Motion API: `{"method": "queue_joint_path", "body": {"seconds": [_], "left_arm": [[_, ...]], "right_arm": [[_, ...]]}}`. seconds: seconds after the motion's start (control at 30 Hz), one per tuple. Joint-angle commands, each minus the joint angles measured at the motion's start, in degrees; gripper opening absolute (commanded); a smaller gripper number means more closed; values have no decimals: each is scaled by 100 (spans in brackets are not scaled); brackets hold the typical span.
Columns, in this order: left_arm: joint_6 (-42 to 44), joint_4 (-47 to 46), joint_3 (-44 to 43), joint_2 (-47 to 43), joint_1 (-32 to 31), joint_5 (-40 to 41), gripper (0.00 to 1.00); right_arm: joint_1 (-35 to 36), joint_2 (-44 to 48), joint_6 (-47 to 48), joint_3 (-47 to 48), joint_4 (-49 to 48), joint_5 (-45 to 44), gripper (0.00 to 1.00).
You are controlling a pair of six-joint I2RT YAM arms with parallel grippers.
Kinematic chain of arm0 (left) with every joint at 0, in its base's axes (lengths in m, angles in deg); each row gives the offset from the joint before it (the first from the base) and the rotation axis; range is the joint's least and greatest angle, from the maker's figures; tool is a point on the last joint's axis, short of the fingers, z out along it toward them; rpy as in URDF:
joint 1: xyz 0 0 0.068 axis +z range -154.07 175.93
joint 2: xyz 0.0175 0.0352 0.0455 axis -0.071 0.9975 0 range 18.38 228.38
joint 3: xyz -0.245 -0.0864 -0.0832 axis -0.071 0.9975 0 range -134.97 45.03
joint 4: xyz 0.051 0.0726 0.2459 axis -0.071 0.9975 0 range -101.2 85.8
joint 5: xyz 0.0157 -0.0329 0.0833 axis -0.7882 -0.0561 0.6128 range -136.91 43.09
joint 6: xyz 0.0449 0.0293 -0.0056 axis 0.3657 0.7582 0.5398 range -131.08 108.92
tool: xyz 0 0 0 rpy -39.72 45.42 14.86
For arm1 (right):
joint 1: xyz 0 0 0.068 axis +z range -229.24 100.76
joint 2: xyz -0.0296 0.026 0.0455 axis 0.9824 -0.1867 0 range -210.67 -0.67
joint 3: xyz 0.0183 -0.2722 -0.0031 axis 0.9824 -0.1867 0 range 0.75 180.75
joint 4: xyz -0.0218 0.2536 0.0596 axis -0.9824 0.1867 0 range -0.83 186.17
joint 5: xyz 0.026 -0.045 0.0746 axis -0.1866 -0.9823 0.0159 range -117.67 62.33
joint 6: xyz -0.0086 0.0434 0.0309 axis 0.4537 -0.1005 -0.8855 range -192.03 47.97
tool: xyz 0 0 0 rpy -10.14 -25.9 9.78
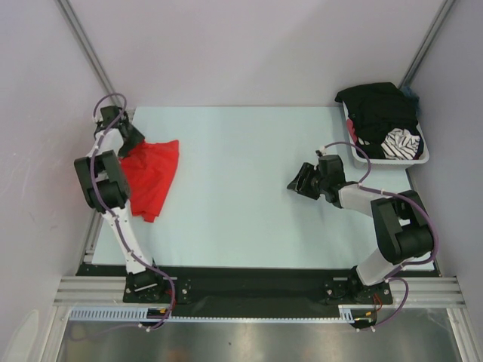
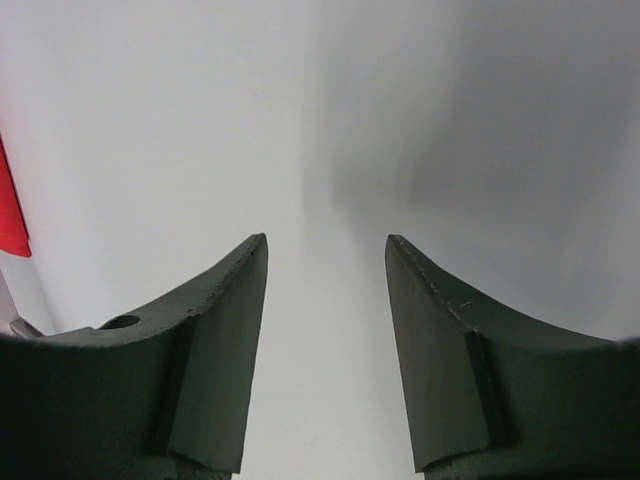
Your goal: Fold and stack the tank tops
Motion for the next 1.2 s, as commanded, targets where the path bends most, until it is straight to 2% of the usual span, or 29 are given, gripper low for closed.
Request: {"method": "queue_joint_path", "body": {"seconds": [0.0,0.2,0.37,0.43,0.47,0.6,0.7,0.73,0.83,0.97,1.0,1.03,1.1,1.17], "left_arm": [[239,-419,266,-899,-393,454,87],[477,-850,811,-1777,-718,482,88],[908,-1640,1882,-2900,-1421,447,89],[961,-2061,2583,-3324,-1762,359,95],[952,-2229,2849,-3752,-1939,202,100],[838,-2861,4201,-4676,-2790,218,100],[829,-2995,4722,-5179,-3345,628,100],[846,-3100,5028,-5485,-3712,718,100],[838,-3215,5503,-5899,-4162,903,100],[522,-2776,5804,-6234,-4243,825,100],[539,-2775,5900,-6304,-4252,746,100],[539,-2775,6092,-6383,-4269,693,100],[678,-2749,6226,-6533,-4278,588,100],[758,-2679,6253,-6560,-4296,595,100]], "right_arm": [[-17,60,20,-84,-222,31,56],[-17,192,47,-207,-345,-13,56],[27,288,73,-365,-644,13,56],[79,543,143,-497,-776,-83,57],[167,648,248,-532,-785,-336,60],[449,1411,512,-726,-689,-1172,64],[502,1729,583,-858,-688,-1489,66],[519,1948,626,-893,-662,-1811,67],[484,2379,705,-981,-505,-2104,73],[64,2688,644,-341,452,-2298,75],[-51,2654,627,122,689,-2324,75],[-304,2592,601,501,1414,-2472,75],[-560,2233,653,1474,2225,-2491,75],[-965,1960,706,1953,2562,-2562,74]]}}
